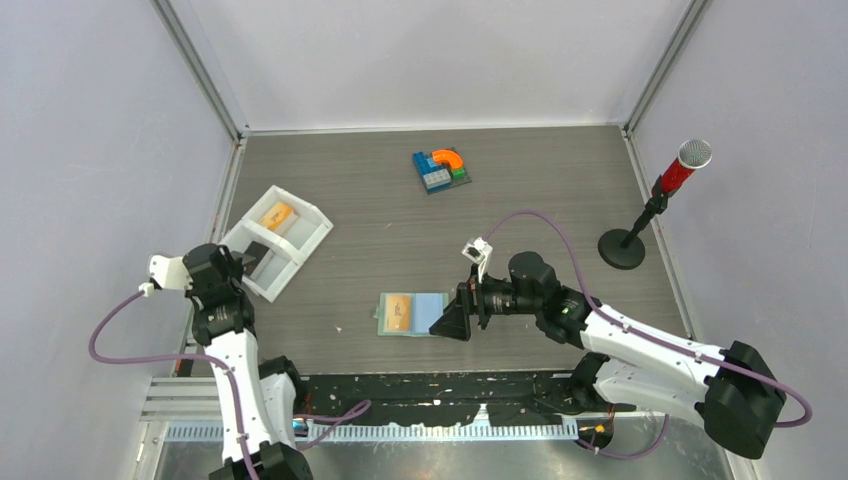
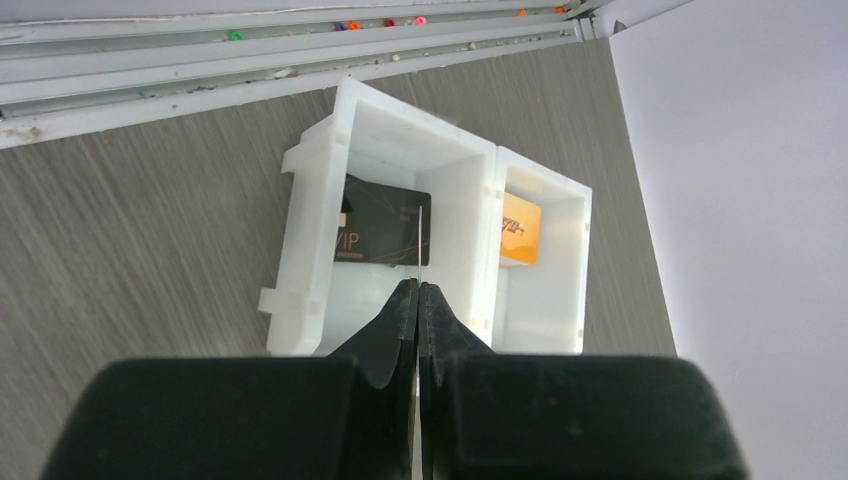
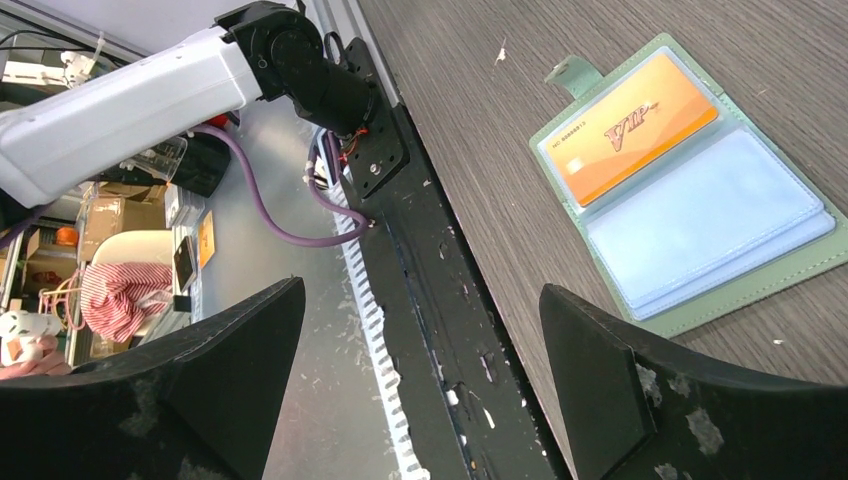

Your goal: Take the credit cards out of the card holder

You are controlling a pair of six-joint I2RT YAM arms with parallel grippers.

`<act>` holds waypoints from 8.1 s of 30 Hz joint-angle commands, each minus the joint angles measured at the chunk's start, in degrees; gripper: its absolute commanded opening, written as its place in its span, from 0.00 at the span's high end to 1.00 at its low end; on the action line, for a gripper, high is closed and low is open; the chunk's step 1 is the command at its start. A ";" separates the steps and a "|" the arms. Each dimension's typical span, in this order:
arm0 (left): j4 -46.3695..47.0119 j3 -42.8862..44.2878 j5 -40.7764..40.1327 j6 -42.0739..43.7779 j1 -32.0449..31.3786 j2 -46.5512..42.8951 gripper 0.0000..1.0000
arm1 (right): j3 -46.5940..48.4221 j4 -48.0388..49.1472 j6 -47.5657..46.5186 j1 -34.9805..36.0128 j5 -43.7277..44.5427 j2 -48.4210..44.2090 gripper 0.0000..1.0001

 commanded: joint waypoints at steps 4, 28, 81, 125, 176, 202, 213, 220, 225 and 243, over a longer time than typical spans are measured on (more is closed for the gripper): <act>12.23 -1.79 0.87 -1.25 0.61 6.50 1.00 | 2.51 3.38 -1.61 -0.66 -1.51 0.80 0.05; 28.68 -0.38 8.58 7.51 0.62 22.83 1.00 | 6.48 1.69 -5.87 -2.10 -4.87 6.87 0.05; -1.25 15.29 16.95 14.47 0.55 20.63 0.58 | 8.83 -5.85 -1.10 -2.69 1.42 7.56 0.03; -7.44 -0.59 36.64 16.74 -35.04 5.02 0.48 | 13.53 1.91 10.66 -0.98 12.10 24.75 0.49; 24.27 -10.93 37.28 11.74 -50.17 36.92 0.76 | 19.50 0.57 10.70 0.98 15.97 45.11 0.64; 29.01 -13.82 39.66 5.23 -50.17 31.36 1.00 | 17.38 6.75 10.05 -2.16 7.51 43.82 0.66; 25.38 -13.43 36.95 7.20 -50.17 27.84 1.00 | 17.92 5.28 8.74 -6.44 6.23 40.81 0.95; 24.81 -12.55 37.29 7.91 -50.17 29.05 1.00 | 15.12 8.06 7.36 -7.99 1.52 40.94 0.95; 23.59 -11.53 38.14 9.55 -50.17 30.07 1.00 | 15.57 7.15 5.48 -7.95 -0.86 41.33 0.92; 26.55 -11.89 39.65 10.94 -50.17 35.06 1.00 | 14.50 3.81 3.55 -6.05 2.23 44.62 0.62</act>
